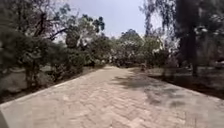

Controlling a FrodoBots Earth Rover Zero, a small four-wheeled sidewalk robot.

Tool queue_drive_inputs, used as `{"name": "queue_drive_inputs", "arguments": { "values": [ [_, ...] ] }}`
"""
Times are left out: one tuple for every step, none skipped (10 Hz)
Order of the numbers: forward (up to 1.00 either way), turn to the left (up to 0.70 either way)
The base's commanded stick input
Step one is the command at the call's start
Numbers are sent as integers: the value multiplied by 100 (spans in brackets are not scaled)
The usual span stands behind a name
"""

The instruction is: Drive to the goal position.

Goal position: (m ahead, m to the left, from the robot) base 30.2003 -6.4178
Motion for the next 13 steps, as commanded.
{"name": "queue_drive_inputs", "arguments": {
  "values": [
    [70,0],
    [70,0],
    [70,0],
    [70,0],
    [70,0],
    [70,0],
    [70,0],
    [70,0],
    [70,0],
    [70,0],
    [70,0],
    [70,0],
    [70,0]
  ]
}}
